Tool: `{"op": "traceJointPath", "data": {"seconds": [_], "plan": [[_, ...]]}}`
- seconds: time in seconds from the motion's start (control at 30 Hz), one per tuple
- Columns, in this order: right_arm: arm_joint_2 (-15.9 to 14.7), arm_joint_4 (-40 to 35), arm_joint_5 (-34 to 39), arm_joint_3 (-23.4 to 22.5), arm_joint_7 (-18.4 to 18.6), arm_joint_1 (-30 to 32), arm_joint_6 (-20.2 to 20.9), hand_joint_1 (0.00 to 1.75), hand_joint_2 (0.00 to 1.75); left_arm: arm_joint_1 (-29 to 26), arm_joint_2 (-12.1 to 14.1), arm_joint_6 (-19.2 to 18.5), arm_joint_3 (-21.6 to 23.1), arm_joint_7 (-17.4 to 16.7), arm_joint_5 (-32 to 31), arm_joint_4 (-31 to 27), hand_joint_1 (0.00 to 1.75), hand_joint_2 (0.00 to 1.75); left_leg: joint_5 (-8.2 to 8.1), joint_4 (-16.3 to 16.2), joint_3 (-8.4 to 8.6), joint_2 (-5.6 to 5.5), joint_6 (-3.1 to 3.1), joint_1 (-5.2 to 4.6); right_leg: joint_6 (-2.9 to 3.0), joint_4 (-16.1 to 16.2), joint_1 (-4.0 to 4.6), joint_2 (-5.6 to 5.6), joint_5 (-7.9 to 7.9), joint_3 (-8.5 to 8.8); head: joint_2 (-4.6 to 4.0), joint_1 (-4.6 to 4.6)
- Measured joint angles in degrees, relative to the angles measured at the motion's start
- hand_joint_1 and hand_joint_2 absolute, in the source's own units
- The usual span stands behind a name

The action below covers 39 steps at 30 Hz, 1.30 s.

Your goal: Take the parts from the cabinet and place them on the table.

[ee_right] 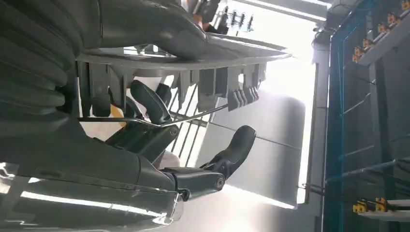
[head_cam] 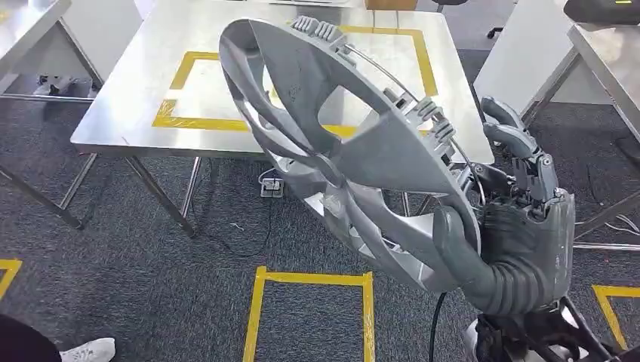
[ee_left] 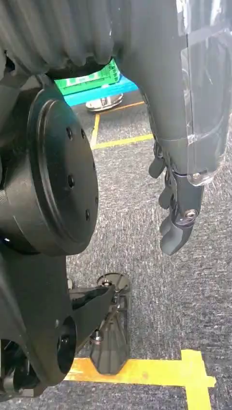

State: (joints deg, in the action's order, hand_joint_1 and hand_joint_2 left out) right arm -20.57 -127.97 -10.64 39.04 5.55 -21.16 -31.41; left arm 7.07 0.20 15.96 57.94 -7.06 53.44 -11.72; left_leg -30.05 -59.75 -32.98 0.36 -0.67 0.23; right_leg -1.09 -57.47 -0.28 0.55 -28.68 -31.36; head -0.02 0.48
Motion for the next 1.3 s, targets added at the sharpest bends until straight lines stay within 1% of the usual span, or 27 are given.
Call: {"op": "traceJointPath", "data": {"seconds": [0.1,0.2,0.27,0.3,0.37,0.4,0.43,0.47,0.53,0.57,0.6,0.7,0.77,0.8,0.83,0.9,0.93,0.97,1.0,1.03,1.07,1.1,1.13,1.17,1.23,1.27,1.3], "plan": [[0.0,0.0,0.0,0.0,-0.02,0.05,-0.07,1.75,1.75,0.0,0.02,0.0,0.0,-0.07,0.0,0.0,0.0,1.75,-0.03,0.0,0.0,-0.01,-0.1,-0.3,-0.45,0.0,-0.25,0.0,0.0,0.0,0.0,0.02],[0.0,0.0,-0.04,-0.02,-0.02,0.05,-0.09,1.75,1.75,0.0,0.04,0.0,0.0,-0.11,-0.02,0.0,0.0,1.75,-0.04,0.04,-0.04,-0.03,-0.58,-0.54,-0.9,0.24,-0.49,0.01,0.12,0.05,0.0,0.0],[0.0,-0.02,-0.09,-0.07,-0.02,0.1,-0.13,1.75,1.75,0.04,0.07,0.0,0.0,-0.13,-0.07,0.0,0.0,1.75,0.47,1.13,0.62,-0.03,-1.31,0.06,-1.34,-0.62,-0.51,-0.13,-0.63,-0.15,0.0,0.04],[0.0,-0.02,-0.13,-0.09,-0.02,0.06,-0.15,1.75,1.75,0.06,0.09,0.0,0.0,-0.13,-0.07,0.0,0.0,1.75,0.43,1.25,0.79,0.02,-1.42,0.08,-1.35,-3.23,-0.5,-0.18,-2.24,-1.44,0.0,0.17],[0.0,-0.02,-0.15,-0.13,-0.04,0.19,-0.15,1.75,1.75,0.04,0.09,0.0,0.02,-0.15,-0.07,0.0,0.0,1.75,0.27,1.23,1.03,0.1,-1.62,0.02,-1.37,-12.19,-0.56,-0.19,-6.08,-5.89,0.0,0.2],[0.0,0.0,-0.15,-0.13,-0.02,0.27,-0.15,1.75,1.75,0.04,0.09,0.0,0.02,-0.15,-0.07,0.0,0.0,1.75,0.12,1.22,1.15,0.13,-1.74,-0.07,-1.35,-15.81,-0.55,-0.2,-7.03,-7.96,0.0,0.22],[0.0,0.02,-0.15,-0.11,-0.02,0.38,-0.15,1.75,1.75,0.02,0.11,0.0,0.02,-0.15,-0.07,0.0,0.0,1.75,-0.04,1.21,1.38,0.08,-1.73,-0.12,-1.3,-17.27,-0.58,-0.2,-6.56,-9.04,0.0,0.22],[0.0,0.02,-0.13,-0.09,-0.04,0.41,-0.15,1.75,1.75,0.01,0.11,0.0,0.02,-0.15,-0.07,0.0,0.0,1.75,-0.29,1.21,1.73,-0.03,-1.65,-0.16,-1.11,-15.97,-0.57,-0.21,-4.63,-8.75,0.0,0.24],[0.0,0.0,-0.15,-0.11,-0.02,0.36,-0.15,1.75,1.75,0.02,0.09,0.0,0.02,-0.15,-0.07,0.0,0.0,1.75,-0.9,1.21,2.76,-0.3,-1.37,-0.27,-0.39,-7.84,-0.53,-0.25,1.36,-5.64,0.0,0.24],[-0.02,0.0,-0.15,-0.13,-0.02,0.34,-0.15,1.75,1.75,0.03,0.04,0.0,0.02,-0.15,-0.07,0.0,0.0,1.75,-1.29,1.23,3.33,-0.32,-1.19,-0.32,0.2,-3.3,-0.32,-0.34,3.56,-4.07,0.0,0.26],[-0.02,0.02,-0.11,-0.11,-0.02,0.32,-0.15,1.75,1.75,0.04,-0.11,-0.02,0.02,-0.15,-0.07,0.0,0.0,1.75,-1.48,1.27,3.17,-0.29,-0.9,-0.5,0.68,-3.36,-0.03,-0.4,2.78,-3.45,0.0,0.13],[0.0,-0.09,-0.17,-0.13,-0.07,0.19,-0.17,1.75,1.75,0.18,-0.24,-0.02,0.02,-0.17,-0.09,0.0,0.0,1.75,-1.54,1.31,2.66,-0.02,0.05,-0.23,1.31,-1.34,0.32,-0.35,1.57,-2.97,0.0,0.33],[-0.04,-0.11,-0.17,-0.2,-0.07,0.28,-0.17,1.75,1.75,0.18,-0.22,0.0,0.02,-0.2,-0.09,0.0,0.0,1.75,-2.44,0.89,2.91,-0.05,0.79,-0.24,1.32,0.07,-0.31,-0.14,1.76,-1.94,0.0,0.24],[-0.02,-0.15,-0.17,-0.2,-0.07,0.26,-0.17,1.75,1.75,0.21,-0.22,0.0,0.02,-0.17,-0.09,0.0,0.0,1.75,-3.45,-1.08,2.01,-0.32,1.08,-0.23,1.52,0.4,-0.38,-0.15,1.63,-1.59,0.0,0.09],[0.0,-0.15,-0.17,-0.2,-0.07,0.26,-0.2,1.75,1.75,0.21,-0.22,0.0,0.02,-0.15,-0.09,0.0,0.0,1.75,-5.06,-4.73,-0.03,-0.43,1.37,-0.08,1.64,0.4,-0.43,-0.13,1.56,-1.43,0.0,-0.02],[0.0,-0.15,-0.17,-0.2,-0.15,0.26,-0.22,1.75,1.75,0.17,-0.17,0.0,0.0,-0.09,-0.02,0.0,0.0,1.75,-7.89,-13.54,-5.64,-0.53,1.97,0.34,1.75,0.37,-0.42,-0.04,1.11,-1.16,0.0,-0.13],[0.0,-0.15,-0.17,-0.2,-0.17,0.3,-0.28,1.75,1.75,0.31,-0.15,-0.02,-0.02,-0.07,-0.02,-0.02,0.0,1.75,-7.52,-15.34,-7.36,-0.5,2.16,0.43,1.61,0.31,-0.49,-0.04,0.86,-0.95,0.0,-0.15],[0.0,-0.11,-0.17,-0.18,-0.18,0.39,-0.28,1.75,1.75,0.49,-0.11,0.0,-0.02,-0.09,-0.04,-0.02,0.0,1.75,-5.7,-14.56,-7.65,-0.43,2.37,0.59,1.41,0.27,-0.65,-0.04,0.55,-0.61,0.0,-0.2],[0.0,-0.11,-0.17,-0.13,-0.17,0.4,-0.28,1.75,1.75,0.46,-0.04,0.0,-0.02,-0.11,-0.04,-0.02,0.0,1.75,-2.89,-11.84,-6.82,-0.38,2.53,0.8,1.15,0.15,-0.82,-0.08,0.17,-0.16,0.0,-0.22],[0.0,-0.11,-0.17,-0.13,-0.17,0.38,-0.31,1.75,1.75,0.44,0.02,0.0,-0.02,-0.15,-0.04,0.0,0.0,1.75,0.62,-7.32,-5.02,-0.23,2.78,1.03,0.84,-0.12,-1.09,-0.2,-0.39,0.39,0.0,-0.22],[0.0,-0.13,-0.17,-0.13,-0.18,0.37,-0.31,1.75,1.75,0.3,0.07,0.0,0.0,-0.15,-0.04,0.0,0.0,1.75,3.29,-2.6,-3.29,0.04,3.07,1.29,0.32,-0.59,-1.3,-0.3,-1.06,0.84,0.0,-0.29],[0.0,-0.15,-0.17,-0.11,-0.22,0.34,-0.3,1.75,1.75,0.14,-0.13,-0.02,0.0,-0.17,-0.07,-0.02,0.0,1.75,1.98,-2.85,-2.95,0.23,3.35,0.81,-0.17,-0.73,-1.06,-0.5,-1.41,0.78,0.0,-0.72],[0.0,-0.15,-0.13,-0.13,-0.24,0.2,-0.28,1.75,1.75,0.21,-0.07,-0.02,0.0,-0.2,-0.09,0.0,0.0,1.75,1.15,-0.78,-1.97,0.32,2.53,0.96,-0.55,-1.3,-0.91,-0.63,-1.66,0.43,0.0,-0.81],[0.0,-0.2,-0.15,-0.17,-0.35,0.19,-0.31,1.75,1.75,0.19,-0.02,0.0,0.0,-0.22,-0.07,0.0,0.0,1.75,0.97,-1.19,-2.28,0.22,1.69,0.82,-0.74,-1.09,-0.95,-0.58,-1.55,0.41,0.0,-0.52],[0.0,-0.15,-0.15,-0.15,-0.35,0.31,-0.31,1.75,1.75,0.06,-0.04,-0.02,0.0,-0.22,-0.07,0.0,0.0,1.75,0.7,-1.17,-2.25,0.02,0.97,0.77,-0.86,-0.86,-1.01,-0.5,-1.63,0.67,0.0,-0.18],[-0.02,-0.17,-0.15,-0.2,-0.35,0.28,-0.31,1.75,1.75,0.09,-0.02,0.0,0.0,-0.2,-0.07,0.0,0.0,1.75,0.62,-0.98,-1.82,-0.02,0.46,0.92,-1.17,-1.26,-1.16,-0.48,-2.26,0.69,0.0,-0.11],[-0.02,-0.17,-0.17,-0.22,-0.35,0.25,-0.31,1.75,1.75,0.13,-0.04,0.0,0.0,-0.2,-0.07,0.0,0.0,1.75,0.41,-0.98,-1.43,0.02,0.14,0.87,-1.29,-3.19,-1.17,-0.48,-3.29,0.06,0.0,0.09]]}}
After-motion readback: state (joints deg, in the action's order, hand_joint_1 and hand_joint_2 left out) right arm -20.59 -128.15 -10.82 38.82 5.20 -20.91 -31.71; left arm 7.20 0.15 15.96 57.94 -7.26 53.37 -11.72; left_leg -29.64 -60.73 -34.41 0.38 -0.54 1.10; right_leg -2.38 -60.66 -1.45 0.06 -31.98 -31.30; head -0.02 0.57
